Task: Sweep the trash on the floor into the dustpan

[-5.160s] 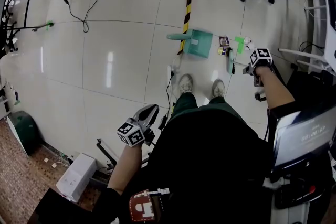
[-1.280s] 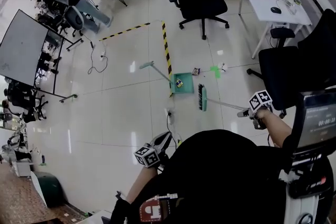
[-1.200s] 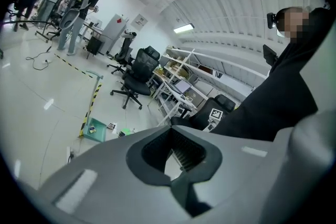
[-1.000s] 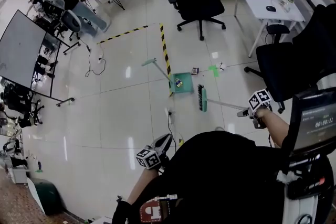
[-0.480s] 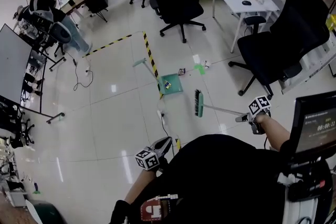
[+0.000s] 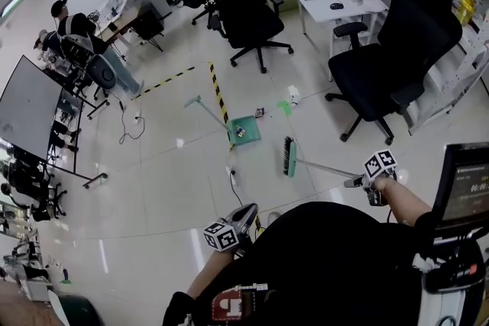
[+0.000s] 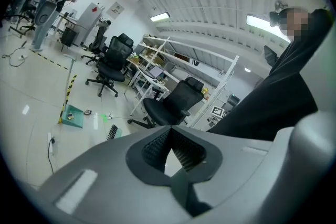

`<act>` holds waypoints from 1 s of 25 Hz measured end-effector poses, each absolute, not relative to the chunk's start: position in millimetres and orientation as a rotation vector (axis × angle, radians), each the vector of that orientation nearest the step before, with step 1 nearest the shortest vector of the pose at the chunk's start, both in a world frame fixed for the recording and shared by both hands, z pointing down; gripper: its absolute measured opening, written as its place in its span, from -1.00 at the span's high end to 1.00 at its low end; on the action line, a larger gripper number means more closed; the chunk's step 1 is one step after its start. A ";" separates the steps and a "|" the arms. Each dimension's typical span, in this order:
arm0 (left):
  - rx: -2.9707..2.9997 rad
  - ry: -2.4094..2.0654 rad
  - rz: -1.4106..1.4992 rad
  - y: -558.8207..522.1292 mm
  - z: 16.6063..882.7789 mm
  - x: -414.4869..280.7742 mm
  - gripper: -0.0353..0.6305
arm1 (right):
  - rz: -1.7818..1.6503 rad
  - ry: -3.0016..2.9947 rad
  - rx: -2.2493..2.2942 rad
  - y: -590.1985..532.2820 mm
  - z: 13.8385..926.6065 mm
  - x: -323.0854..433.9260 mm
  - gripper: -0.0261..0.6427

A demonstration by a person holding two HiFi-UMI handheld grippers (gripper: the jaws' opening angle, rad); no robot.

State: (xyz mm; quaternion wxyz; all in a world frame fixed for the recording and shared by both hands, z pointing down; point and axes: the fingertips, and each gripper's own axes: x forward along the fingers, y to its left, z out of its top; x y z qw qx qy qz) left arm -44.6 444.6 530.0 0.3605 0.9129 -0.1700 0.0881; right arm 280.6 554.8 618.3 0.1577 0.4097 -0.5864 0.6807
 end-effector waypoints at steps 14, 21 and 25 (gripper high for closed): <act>2.348 -0.503 0.215 547.5 530.6 -10.6 0.90 | 2.081 -1.681 1.073 670.7 648.2 289.6 0.17; 2.334 -0.465 0.158 543.0 538.9 -81.5 0.90 | 2.062 -1.691 1.170 658.1 631.8 236.3 0.17; 2.353 -0.444 0.216 525.1 546.2 -110.9 0.90 | 2.043 -1.697 1.226 651.9 628.3 215.1 0.18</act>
